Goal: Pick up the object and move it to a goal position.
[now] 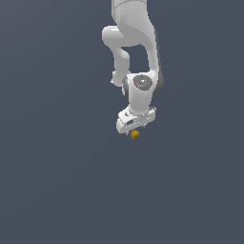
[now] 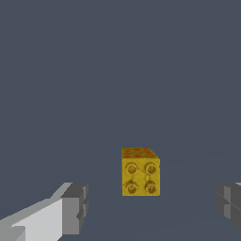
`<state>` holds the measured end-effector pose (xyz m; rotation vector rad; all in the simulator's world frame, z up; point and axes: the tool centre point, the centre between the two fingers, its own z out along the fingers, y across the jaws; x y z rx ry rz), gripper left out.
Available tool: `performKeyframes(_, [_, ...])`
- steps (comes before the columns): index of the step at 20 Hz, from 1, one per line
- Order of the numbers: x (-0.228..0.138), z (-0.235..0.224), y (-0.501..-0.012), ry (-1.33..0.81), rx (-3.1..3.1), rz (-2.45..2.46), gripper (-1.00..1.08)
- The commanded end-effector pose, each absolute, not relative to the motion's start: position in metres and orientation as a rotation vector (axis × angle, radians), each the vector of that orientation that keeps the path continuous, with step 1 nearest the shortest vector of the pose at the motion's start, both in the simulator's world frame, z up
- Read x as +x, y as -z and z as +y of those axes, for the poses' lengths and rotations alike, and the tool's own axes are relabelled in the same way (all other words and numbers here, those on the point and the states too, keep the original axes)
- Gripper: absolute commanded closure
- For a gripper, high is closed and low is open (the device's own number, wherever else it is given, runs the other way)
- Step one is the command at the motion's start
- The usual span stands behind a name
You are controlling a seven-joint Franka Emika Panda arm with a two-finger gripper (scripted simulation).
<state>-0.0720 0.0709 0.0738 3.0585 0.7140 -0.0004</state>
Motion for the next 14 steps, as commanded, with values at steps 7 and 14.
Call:
performKeyframes(7, [-0.073,0.072,-0.065,0.001,3.057,0.722,-0.92])
performKeyframes(14, [-0.075,0.072,-0.032,0.0,3.056,0.729,-0.92])
